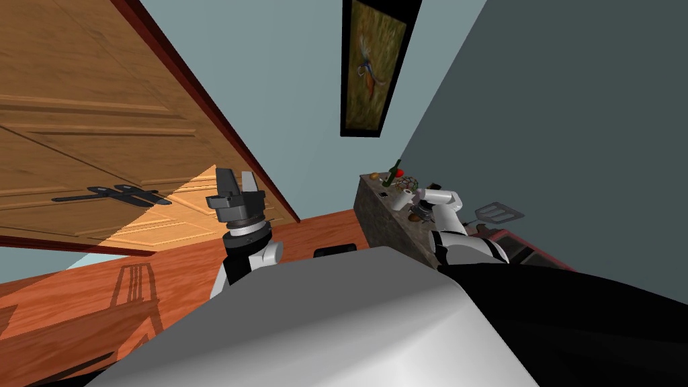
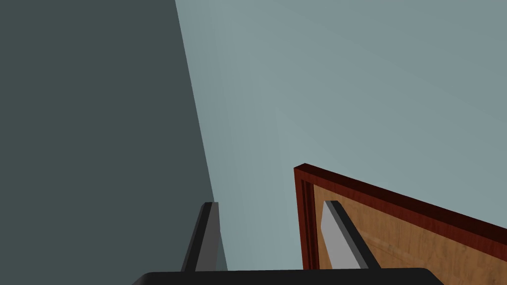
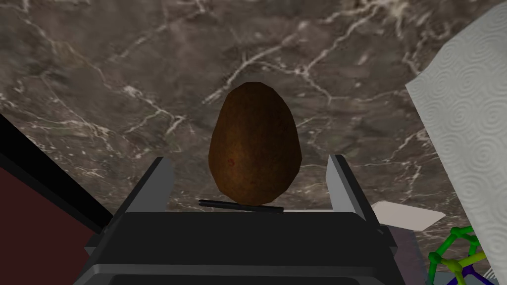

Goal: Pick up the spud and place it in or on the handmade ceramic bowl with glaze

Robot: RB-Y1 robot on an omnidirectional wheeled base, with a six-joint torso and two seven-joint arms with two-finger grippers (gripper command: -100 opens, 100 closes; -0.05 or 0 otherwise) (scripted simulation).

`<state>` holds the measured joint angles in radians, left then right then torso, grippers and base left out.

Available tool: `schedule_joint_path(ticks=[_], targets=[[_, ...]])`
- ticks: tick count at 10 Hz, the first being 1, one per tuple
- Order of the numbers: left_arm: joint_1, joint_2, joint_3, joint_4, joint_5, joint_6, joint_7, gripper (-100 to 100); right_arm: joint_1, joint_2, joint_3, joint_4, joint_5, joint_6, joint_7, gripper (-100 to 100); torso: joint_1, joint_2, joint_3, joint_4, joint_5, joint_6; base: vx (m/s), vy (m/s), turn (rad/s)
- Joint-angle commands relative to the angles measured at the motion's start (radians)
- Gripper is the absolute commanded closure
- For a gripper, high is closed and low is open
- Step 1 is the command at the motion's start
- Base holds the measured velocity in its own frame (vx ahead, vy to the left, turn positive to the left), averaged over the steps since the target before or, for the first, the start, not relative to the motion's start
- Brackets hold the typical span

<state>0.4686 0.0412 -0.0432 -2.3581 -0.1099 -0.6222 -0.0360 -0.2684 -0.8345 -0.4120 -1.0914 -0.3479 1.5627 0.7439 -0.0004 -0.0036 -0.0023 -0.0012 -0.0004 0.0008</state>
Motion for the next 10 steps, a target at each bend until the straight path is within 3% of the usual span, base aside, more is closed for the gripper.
schedule_joint_path(ticks=[1,2,3,5,6,10], targets=[[0.000,0.000,0.000,0.000,0.000,0.000,0.000,0,0.000,0.000,0.000,0.000,0.000,0.000,0.000,-100,0.000,0.000,0.000,0.000,0.000,0.000,0.014,-0.003,0.007],[0.000,0.000,0.000,0.000,0.000,0.000,0.000,0,0.001,0.001,0.000,0.001,-0.001,0.002,0.001,0,0.001,0.001,0.001,0.000,0.000,0.000,0.000,0.000,0.000],[0.000,0.000,0.000,0.000,0.000,0.000,0.000,0,0.005,0.016,0.009,0.018,0.005,-0.028,-0.007,-100,0.001,0.002,0.001,0.001,0.000,0.000,-0.009,-0.028,0.015],[0.000,0.000,0.000,0.000,0.000,0.000,0.000,0,-0.001,0.016,0.013,0.038,0.006,-0.040,-0.003,-100,-0.002,0.003,0.002,0.001,0.000,0.000,-0.008,-0.037,0.013],[0.000,0.000,0.000,0.000,0.000,0.000,0.000,0,-0.001,0.017,0.013,0.039,0.006,-0.044,-0.004,100,-0.001,0.003,0.002,0.001,0.000,0.000,0.000,0.000,0.000],[0.000,0.000,0.000,0.000,0.000,0.000,0.000,0,-0.001,0.016,0.013,0.038,0.006,-0.044,-0.004,100,0.000,0.002,0.001,0.001,0.000,0.000,0.000,0.000,0.000]])
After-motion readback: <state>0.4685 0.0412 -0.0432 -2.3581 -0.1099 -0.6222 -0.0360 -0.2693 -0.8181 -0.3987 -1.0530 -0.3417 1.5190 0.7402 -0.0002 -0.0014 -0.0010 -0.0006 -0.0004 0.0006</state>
